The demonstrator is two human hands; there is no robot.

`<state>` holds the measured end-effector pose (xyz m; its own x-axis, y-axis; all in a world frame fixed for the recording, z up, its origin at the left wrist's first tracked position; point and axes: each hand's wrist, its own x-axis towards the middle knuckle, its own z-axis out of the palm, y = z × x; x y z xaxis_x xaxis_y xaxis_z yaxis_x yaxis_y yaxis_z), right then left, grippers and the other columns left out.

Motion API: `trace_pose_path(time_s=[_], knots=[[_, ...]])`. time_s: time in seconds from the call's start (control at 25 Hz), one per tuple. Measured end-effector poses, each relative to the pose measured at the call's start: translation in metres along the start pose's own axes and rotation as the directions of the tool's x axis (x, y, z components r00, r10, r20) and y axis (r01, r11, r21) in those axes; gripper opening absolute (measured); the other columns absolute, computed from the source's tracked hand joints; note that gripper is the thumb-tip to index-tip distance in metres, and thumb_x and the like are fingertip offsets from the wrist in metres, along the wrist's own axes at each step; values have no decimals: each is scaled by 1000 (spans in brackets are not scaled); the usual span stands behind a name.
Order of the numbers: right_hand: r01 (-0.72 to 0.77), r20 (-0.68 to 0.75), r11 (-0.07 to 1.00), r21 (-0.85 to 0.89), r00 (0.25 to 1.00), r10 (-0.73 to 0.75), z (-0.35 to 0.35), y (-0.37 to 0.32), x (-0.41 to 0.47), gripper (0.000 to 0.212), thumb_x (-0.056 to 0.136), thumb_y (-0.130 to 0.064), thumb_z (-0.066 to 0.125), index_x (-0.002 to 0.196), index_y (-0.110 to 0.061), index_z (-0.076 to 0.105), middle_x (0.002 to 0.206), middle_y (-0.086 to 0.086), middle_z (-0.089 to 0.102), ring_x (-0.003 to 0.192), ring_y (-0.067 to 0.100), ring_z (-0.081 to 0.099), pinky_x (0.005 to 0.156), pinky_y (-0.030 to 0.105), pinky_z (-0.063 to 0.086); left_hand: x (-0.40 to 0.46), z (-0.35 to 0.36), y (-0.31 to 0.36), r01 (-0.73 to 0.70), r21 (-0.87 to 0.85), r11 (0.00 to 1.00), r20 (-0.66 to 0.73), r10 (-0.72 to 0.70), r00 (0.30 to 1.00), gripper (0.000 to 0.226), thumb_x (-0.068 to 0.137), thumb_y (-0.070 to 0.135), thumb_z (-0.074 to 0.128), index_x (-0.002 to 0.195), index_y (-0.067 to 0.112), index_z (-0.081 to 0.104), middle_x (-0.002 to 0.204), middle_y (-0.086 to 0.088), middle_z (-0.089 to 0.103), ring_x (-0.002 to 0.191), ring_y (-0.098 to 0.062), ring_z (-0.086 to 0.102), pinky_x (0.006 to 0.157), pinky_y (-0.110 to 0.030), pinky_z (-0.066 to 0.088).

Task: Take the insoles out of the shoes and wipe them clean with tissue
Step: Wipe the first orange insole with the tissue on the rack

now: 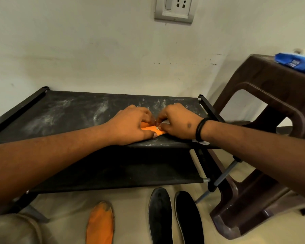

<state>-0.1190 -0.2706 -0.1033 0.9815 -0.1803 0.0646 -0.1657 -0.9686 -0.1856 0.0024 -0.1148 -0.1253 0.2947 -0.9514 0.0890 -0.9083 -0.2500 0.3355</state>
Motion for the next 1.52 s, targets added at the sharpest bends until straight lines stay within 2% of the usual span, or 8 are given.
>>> trace_pose_path(time_s=[0.24,0.44,0.6,0.8,1.0,1.2,1.36,1.52], knots=[[-215,-49,968,-130,976,210,-9,21,2,19,91,-21,60,103,-18,74,105,7,72,91,24,66,83,37,56,3,-1,1,-50,-8,999,-18,49,999,41,91,50,66,127,32,69,137,19,59,117,-6,45,107,-50,41],[-17,1,1000,-24,1000,17,-2,4,-12,19,90,-21,63,103,-17,75,106,2,74,96,17,67,88,34,54,0,2,-3,-64,-25,998,-1,64,998,35,89,54,63,122,44,68,134,23,60,120,-13,46,106,-51,40],[-196,-26,973,-121,981,194,-14,33,-9,20,93,-26,61,105,-18,74,111,5,72,98,23,66,89,41,55,2,0,-2,-62,-74,995,-35,59,998,28,91,44,68,119,46,70,135,21,60,124,-12,44,109,-52,37],[-30,14,995,-97,999,32,-7,15,-24,19,91,-21,61,104,-17,74,107,2,72,98,19,65,89,37,53,-2,-1,-3,-75,-54,996,-2,75,997,30,91,52,63,119,47,70,136,21,59,114,-5,40,106,-51,40],[-208,-40,972,-112,978,205,-18,41,-25,16,92,-26,62,98,-18,74,105,3,71,95,22,66,85,42,55,1,-1,-2,-84,-51,995,-27,83,996,26,94,41,65,119,48,69,136,21,58,117,-9,42,105,-49,41],[-59,8,984,-169,998,61,-8,13,-34,16,86,-19,54,90,-20,70,93,4,70,84,23,64,76,40,56,1,-1,-4,-89,-18,996,-6,89,996,27,95,49,61,121,50,67,137,23,56,114,-6,37,104,-50,41],[-232,-53,953,-193,973,226,-18,32,-27,17,92,-22,56,99,-17,71,98,5,70,86,24,65,75,37,57,1,-1,-4,-72,-40,997,-19,72,997,25,94,43,64,119,50,68,136,23,57,112,-5,38,105,-51,40],[-185,-31,953,-240,983,182,-14,31,-28,18,90,-19,51,91,-12,68,91,8,69,81,26,64,74,42,56,0,0,-4,-70,-51,996,-25,69,997,24,94,45,65,116,51,69,134,25,57,112,-5,39,105,-49,41]])
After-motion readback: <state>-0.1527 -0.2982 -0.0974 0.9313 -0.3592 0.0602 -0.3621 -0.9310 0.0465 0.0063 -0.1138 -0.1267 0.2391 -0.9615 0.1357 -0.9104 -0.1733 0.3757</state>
